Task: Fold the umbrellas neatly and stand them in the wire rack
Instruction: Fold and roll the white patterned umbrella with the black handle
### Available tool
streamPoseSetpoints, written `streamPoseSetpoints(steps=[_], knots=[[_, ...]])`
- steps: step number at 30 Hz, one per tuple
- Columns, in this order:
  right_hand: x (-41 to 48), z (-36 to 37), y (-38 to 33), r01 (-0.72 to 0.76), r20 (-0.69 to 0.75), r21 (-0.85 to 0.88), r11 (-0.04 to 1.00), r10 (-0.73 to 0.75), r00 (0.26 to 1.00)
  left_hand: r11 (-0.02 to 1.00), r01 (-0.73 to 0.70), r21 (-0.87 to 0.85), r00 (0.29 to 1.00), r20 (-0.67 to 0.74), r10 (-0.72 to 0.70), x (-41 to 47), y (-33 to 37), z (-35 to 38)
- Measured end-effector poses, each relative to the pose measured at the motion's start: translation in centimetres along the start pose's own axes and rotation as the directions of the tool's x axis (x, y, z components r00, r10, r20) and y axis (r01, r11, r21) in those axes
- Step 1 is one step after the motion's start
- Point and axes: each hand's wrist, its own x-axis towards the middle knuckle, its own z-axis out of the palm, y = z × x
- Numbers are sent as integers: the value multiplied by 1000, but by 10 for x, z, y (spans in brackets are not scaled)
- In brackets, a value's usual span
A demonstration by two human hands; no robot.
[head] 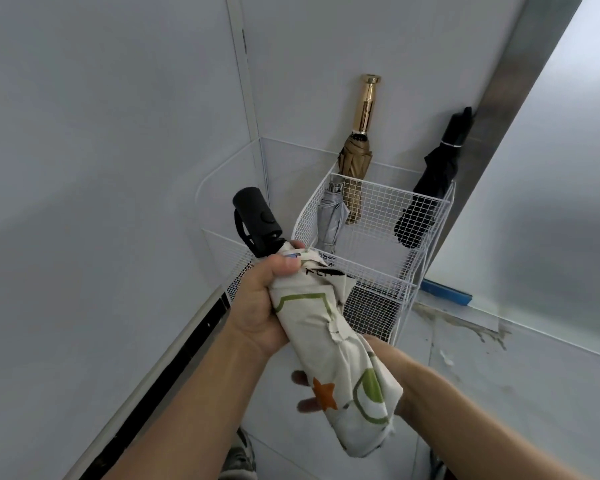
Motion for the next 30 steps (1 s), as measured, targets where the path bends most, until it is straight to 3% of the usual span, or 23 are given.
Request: streamPoseSetpoints(steps=[3,5,7,11,14,18,20,23,25,28,30], knots=[[-3,0,-1,35,27,-8,999,-35,999,985,31,171,989,135,-55,2,7,-10],[-8,-3,-10,97,-82,-75,992,-103,991,956,27,291,990,128,-67,4,10,-16],[-6,-10,-18,158,-186,-142,977,-183,965,948,15,318,999,44,-31,5,9,-20],[-5,-11,-21,257,-238,-312,915,-337,911,943,37,331,978,-205,34,6,-8,-22],[3,-9,-9,301,-263,-581,756,-524,810,959,68,276,901,-429,60,11,-24,-25],[4,-7,-2,295,-270,-759,581,-692,670,961,82,262,774,-624,104,19,-29,-29],[-4,-14,-15,303,-327,-767,565,-751,573,952,69,297,739,-656,151,23,-24,-30],[-18,-22,-32,500,-355,-677,541,-834,422,932,27,361,714,-660,235,25,-20,-26],[-23,-18,-33,565,-337,-664,490,-871,358,912,12,411,715,-640,279,23,-19,-20],[-20,-20,-33,572,-362,-638,516,-856,369,901,-6,434,764,-579,284,20,-20,-14],[-15,-23,-33,538,-395,-577,615,-786,475,928,-21,372,827,-516,225,18,-19,-7]])
